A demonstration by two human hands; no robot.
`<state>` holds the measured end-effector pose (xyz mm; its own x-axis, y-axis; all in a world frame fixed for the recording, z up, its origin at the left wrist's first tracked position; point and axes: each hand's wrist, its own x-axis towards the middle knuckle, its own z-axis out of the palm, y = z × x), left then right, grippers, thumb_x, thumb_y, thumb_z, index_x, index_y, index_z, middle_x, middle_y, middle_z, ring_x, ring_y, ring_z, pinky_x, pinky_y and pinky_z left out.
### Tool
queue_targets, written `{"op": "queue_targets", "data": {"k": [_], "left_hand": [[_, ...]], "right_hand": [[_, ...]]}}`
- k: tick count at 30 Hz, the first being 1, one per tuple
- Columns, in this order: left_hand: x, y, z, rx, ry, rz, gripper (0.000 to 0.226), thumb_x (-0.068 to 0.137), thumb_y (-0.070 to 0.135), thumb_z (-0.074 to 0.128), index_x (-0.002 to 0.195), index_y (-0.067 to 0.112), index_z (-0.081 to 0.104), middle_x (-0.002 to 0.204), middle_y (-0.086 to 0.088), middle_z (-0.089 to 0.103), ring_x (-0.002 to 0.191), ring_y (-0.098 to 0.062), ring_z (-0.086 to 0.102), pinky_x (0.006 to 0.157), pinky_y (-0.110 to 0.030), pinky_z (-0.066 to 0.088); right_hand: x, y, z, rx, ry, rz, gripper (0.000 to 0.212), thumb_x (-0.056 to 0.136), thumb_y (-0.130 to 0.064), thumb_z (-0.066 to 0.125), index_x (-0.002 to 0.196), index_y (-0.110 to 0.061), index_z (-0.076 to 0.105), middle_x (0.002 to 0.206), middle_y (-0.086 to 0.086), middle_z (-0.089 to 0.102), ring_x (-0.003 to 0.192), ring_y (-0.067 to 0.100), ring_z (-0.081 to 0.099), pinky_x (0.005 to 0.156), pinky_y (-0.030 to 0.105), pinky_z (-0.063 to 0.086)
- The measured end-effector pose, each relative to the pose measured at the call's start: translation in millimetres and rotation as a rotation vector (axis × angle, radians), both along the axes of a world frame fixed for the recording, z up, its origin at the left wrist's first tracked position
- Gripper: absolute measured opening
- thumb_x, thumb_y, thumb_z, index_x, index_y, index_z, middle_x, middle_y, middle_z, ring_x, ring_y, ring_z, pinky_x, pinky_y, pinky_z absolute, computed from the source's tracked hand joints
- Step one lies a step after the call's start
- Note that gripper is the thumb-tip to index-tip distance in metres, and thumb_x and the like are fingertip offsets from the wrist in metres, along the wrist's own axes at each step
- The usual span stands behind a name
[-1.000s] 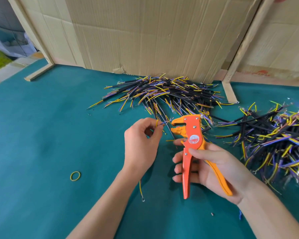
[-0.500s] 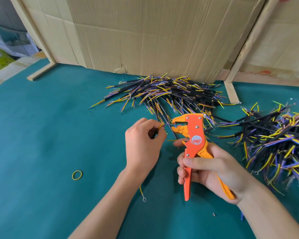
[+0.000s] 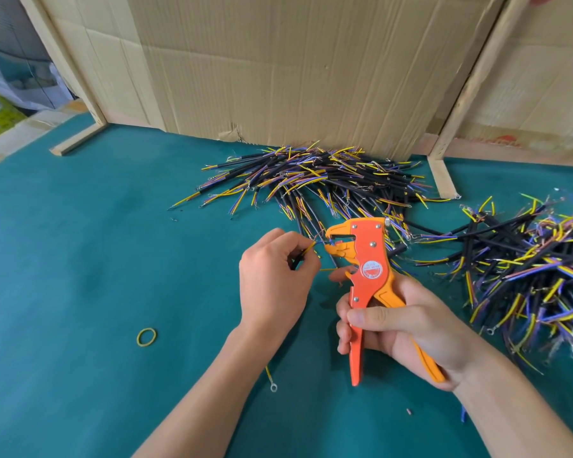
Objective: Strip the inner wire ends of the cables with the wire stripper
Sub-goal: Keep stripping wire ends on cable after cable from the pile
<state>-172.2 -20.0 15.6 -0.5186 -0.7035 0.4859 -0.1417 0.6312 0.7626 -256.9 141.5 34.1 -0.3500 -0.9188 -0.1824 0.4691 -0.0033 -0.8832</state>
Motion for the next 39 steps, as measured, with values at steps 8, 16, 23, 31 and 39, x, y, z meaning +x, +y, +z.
{"op": "queue_targets", "data": {"k": [8,16,23,31,39], "left_hand": [[1.2,3.6,1.3,-0.184,-0.018,0.035,0.006,0.075,0.011,0.067,0.074,0.015,0.072,0.066,0.009,0.049,0.055,-0.018,0.046,0.051,-0.035,0.045],[1.3,6.9,2.0,-0.232,-0.009,0.015,0.007,0.075,0.010,0.066,0.076,0.012,0.072,0.067,0.004,0.054,0.055,-0.022,0.049,0.050,-0.038,0.047],[1.0,6.6,2.7,-0.261,0.023,0.011,0.014,0.077,0.005,0.067,0.081,0.012,0.079,0.065,-0.001,0.055,0.055,-0.025,0.051,0.049,-0.038,0.047],[0.3,5.7,1.3,-0.204,0.040,-0.004,0.011,0.082,0.007,0.074,0.086,0.015,0.081,0.067,0.003,0.056,0.057,-0.019,0.051,0.053,-0.031,0.045],[-0.4,3.9,4.0,0.013,0.065,-0.028,0.010,0.084,0.008,0.076,0.081,0.016,0.079,0.068,-0.002,0.062,0.061,-0.019,0.057,0.061,-0.035,0.046]], "right_hand": [[0.0,-0.5,-0.9,0.026,-0.016,0.009,0.063,0.073,0.005,0.078,0.131,0.001,0.054,0.090,0.025,0.057,0.078,0.042,0.063,0.076,0.052,0.057],[1.0,-0.8,0.4,0.002,-0.027,-0.012,0.040,0.080,-0.001,0.073,0.119,-0.001,0.064,0.080,0.019,0.054,0.069,0.035,0.058,0.067,0.048,0.056],[-0.2,1.2,1.7,0.028,-0.069,-0.015,0.041,0.082,-0.006,0.073,0.120,0.003,0.064,0.072,0.015,0.048,0.058,0.029,0.051,0.055,0.041,0.050],[-0.5,0.3,2.7,0.060,-0.078,-0.099,0.022,0.082,-0.010,0.075,0.104,-0.005,0.073,0.060,0.004,0.035,0.041,0.014,0.033,0.039,0.024,0.034],[-1.2,-0.1,1.0,-0.023,-0.173,-0.151,0.046,0.074,-0.017,0.077,0.115,0.004,0.068,0.065,0.009,0.048,0.046,0.019,0.045,0.043,0.029,0.040]]}}
